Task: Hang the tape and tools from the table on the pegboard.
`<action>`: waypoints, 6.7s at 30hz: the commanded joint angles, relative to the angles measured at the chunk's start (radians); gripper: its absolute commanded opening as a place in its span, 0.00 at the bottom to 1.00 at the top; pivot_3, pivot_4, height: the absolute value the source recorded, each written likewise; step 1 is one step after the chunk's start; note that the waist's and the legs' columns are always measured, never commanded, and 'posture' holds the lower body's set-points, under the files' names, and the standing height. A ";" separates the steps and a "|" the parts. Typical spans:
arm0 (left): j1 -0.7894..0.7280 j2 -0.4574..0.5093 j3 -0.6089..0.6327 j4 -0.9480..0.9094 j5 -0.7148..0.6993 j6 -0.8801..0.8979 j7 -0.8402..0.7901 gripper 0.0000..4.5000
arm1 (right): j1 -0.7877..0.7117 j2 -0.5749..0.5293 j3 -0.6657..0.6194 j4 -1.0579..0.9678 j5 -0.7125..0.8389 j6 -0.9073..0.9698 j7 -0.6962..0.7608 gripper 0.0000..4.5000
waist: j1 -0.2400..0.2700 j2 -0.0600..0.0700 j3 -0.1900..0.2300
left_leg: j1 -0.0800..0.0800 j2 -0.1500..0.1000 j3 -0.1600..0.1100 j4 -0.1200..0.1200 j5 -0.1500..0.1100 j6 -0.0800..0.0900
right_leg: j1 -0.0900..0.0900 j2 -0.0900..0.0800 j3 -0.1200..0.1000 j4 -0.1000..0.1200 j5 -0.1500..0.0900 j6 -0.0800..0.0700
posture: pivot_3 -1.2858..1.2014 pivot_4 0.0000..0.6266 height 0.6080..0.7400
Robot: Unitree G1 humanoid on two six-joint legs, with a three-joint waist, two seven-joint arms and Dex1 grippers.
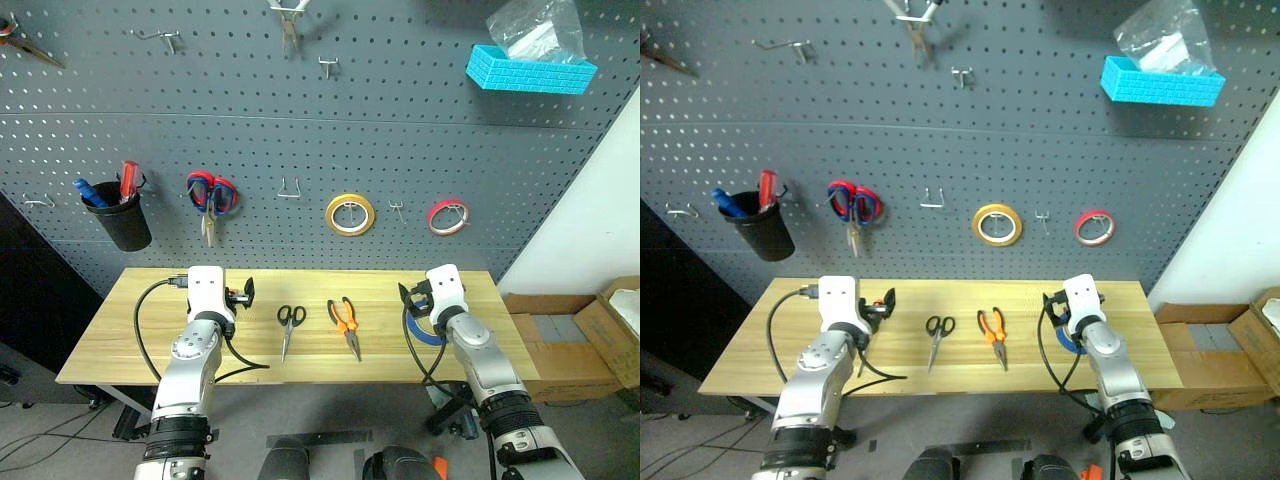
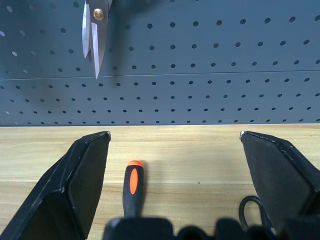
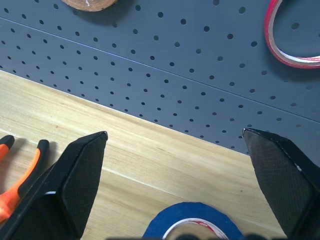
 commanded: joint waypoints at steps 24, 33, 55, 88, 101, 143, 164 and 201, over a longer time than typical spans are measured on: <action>0.005 0.000 0.009 -0.079 -0.018 0.007 -0.004 0.99 | -0.001 -0.020 0.003 -0.069 -0.013 0.030 0.012 1.00 | 0.000 0.000 0.000 | 0.000 0.000 0.000 0.000 0.000 0.000 | 0.000 0.000 0.000 0.000 0.000 0.000 | 0.62 0.00 1.00; 0.032 0.063 -0.142 -0.217 -0.101 0.090 -0.312 0.99 | 0.012 -0.101 0.052 -0.269 0.015 0.335 0.196 1.00 | -0.008 0.005 0.013 | 0.000 0.000 0.000 0.000 0.000 0.000 | 0.000 -0.001 0.000 0.000 -0.004 -0.007 | 0.61 0.15 1.00; -0.228 0.060 -0.537 0.129 0.061 -0.197 -0.736 0.99 | -0.136 -0.153 0.090 -0.106 0.045 0.566 0.333 1.00 | -0.075 0.014 0.166 | -0.012 0.000 0.002 -0.002 -0.009 0.014 | -0.011 0.001 0.003 0.001 -0.009 -0.003 | 0.56 0.46 1.00; -0.172 0.119 -0.471 0.000 0.056 -0.131 -0.743 1.00 | -0.245 -0.079 0.068 0.256 0.031 0.484 0.315 0.35 | -0.081 0.007 0.202 | -0.010 0.001 0.003 -0.007 -0.009 0.014 | -0.010 0.000 0.003 -0.004 -0.009 -0.002 | 0.58 0.50 1.00; -0.158 0.088 -0.302 -0.166 -0.121 -0.001 -0.703 1.00 | -0.037 -0.171 0.086 -0.334 -0.003 0.509 0.307 0.09 | -0.078 0.007 0.200 | -0.018 0.001 0.004 -0.016 -0.009 0.014 | -0.017 0.000 0.003 -0.011 -0.009 -0.001 | 0.57 0.35 1.00; -0.295 0.273 0.019 -0.435 -0.644 0.385 -0.482 1.00 | -0.430 -0.148 0.194 0.290 -0.210 -0.482 0.222 0.09 | -0.050 -0.011 0.100 | -0.015 0.000 0.000 0.002 0.001 0.001 | -0.008 0.000 0.000 -0.007 0.005 0.002 | 0.60 0.09 1.00; -0.126 0.217 0.005 -0.547 -0.630 0.381 -0.427 1.00 | -0.107 -0.135 0.117 -0.174 -0.109 0.063 0.286 1.00 | -0.050 -0.009 0.091 | -0.006 0.000 0.006 0.002 0.003 0.004 | -0.007 0.000 0.007 0.007 0.004 0.001 | 0.60 0.19 1.00; 0.602 0.108 0.152 -0.995 -0.623 0.272 -0.202 1.00 | -0.573 0.376 -0.002 0.302 0.016 0.804 -0.128 1.00 | -0.015 0.010 0.178 | -0.026 0.002 0.002 -0.018 0.000 0.007 | -0.026 0.000 0.001 -0.010 -0.006 -0.006 | 0.66 0.48 1.00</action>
